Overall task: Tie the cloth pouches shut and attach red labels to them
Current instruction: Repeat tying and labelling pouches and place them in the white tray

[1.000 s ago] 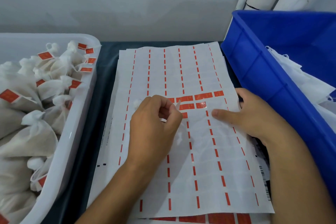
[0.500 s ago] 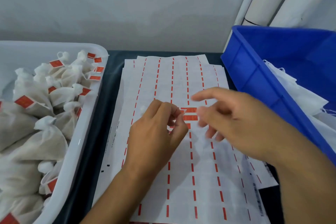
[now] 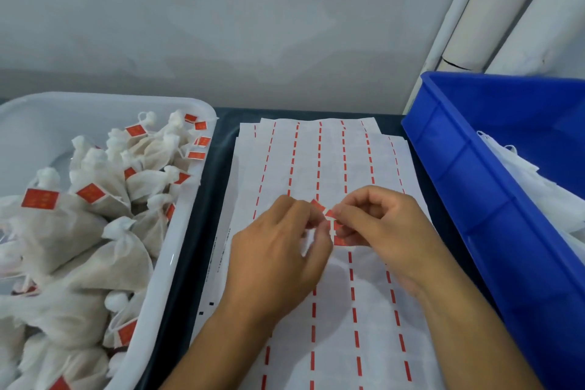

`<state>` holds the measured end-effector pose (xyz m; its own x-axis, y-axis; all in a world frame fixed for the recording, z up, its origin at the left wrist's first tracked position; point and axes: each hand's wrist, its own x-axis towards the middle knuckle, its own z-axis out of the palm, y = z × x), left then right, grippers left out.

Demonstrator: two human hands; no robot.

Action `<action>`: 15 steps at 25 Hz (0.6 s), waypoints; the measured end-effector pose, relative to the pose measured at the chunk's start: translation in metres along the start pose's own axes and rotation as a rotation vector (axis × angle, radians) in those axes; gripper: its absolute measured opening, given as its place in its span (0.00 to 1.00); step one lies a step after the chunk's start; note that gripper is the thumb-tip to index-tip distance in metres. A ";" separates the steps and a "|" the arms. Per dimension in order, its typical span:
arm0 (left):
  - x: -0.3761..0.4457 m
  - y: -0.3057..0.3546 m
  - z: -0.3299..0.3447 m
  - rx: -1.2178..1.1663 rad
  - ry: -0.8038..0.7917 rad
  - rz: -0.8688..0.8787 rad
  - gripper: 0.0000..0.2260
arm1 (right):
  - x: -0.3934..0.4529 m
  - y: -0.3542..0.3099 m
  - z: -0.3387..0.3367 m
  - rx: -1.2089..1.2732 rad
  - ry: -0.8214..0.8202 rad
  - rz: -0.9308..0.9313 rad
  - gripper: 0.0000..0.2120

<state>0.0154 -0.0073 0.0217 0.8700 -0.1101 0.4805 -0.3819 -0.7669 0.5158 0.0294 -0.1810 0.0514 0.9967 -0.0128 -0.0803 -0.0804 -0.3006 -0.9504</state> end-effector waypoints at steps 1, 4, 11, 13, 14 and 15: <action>0.002 -0.006 -0.003 -0.003 0.014 -0.104 0.08 | 0.001 0.003 0.000 0.040 0.045 0.016 0.03; 0.008 -0.033 -0.007 -0.003 0.018 -0.420 0.16 | 0.000 0.013 0.001 0.140 0.146 0.060 0.09; 0.006 -0.030 0.002 0.074 -0.154 -0.377 0.25 | -0.002 0.023 0.002 0.238 0.248 0.050 0.10; 0.005 -0.032 0.004 -0.015 -0.142 -0.394 0.16 | -0.003 0.023 0.003 0.257 0.231 0.049 0.10; 0.005 -0.032 0.004 -0.099 -0.131 -0.415 0.11 | -0.003 0.023 0.003 0.258 0.224 0.047 0.10; 0.005 -0.033 0.004 -0.175 -0.121 -0.431 0.07 | -0.004 0.023 0.004 0.256 0.218 0.044 0.10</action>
<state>0.0334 0.0146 0.0045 0.9868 0.1135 0.1158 -0.0160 -0.6422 0.7664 0.0240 -0.1844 0.0291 0.9692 -0.2320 -0.0830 -0.0962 -0.0464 -0.9943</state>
